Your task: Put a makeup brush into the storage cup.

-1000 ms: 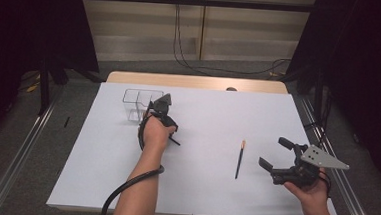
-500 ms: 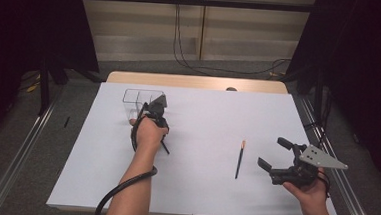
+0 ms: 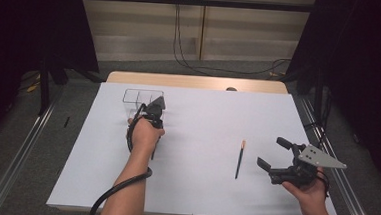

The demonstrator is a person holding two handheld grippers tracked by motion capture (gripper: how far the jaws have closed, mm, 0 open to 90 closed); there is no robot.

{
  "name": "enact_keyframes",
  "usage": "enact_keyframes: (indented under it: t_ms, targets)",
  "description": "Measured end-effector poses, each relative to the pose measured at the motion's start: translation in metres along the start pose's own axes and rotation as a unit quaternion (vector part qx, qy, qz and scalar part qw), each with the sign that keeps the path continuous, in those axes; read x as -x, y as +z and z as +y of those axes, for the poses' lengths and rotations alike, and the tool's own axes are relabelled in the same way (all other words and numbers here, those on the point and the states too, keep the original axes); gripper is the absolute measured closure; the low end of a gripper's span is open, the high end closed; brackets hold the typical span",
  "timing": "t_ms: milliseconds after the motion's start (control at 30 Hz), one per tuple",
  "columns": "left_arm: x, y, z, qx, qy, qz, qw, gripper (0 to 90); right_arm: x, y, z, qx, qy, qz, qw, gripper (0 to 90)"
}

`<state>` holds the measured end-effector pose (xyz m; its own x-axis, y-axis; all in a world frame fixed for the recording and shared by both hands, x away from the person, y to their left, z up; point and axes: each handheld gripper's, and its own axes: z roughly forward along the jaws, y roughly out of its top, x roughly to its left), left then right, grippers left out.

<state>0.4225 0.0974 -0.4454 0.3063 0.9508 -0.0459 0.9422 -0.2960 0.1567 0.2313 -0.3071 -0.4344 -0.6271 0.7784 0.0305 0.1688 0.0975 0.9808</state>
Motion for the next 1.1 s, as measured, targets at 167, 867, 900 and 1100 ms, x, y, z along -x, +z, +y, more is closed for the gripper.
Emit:
enact_keyframes:
  t_ms: [167, 867, 900, 1100]
  targets:
    - [0.000, 0.000, 0.001, -0.002, 0.008, 0.001, 1.0000, 82.7, 0.000, 0.000, 0.000, -0.001, 0.002, -0.001, 1.0000, 0.5]
    - [0.009, 0.003, 0.010, -0.017, 0.014, 0.015, 0.9997, 83.5, 0.002, 0.000, -0.001, -0.003, 0.003, 0.000, 1.0000, 0.5]
    - [0.009, 0.003, 0.010, -0.017, 0.016, 0.015, 0.9996, 83.5, 0.002, -0.001, -0.001, -0.002, 0.003, 0.000, 1.0000, 0.5]
    - [0.007, 0.002, 0.009, -0.015, 0.018, 0.006, 0.9997, 83.7, 0.003, -0.001, 0.000, -0.002, 0.002, -0.001, 1.0000, 0.5]
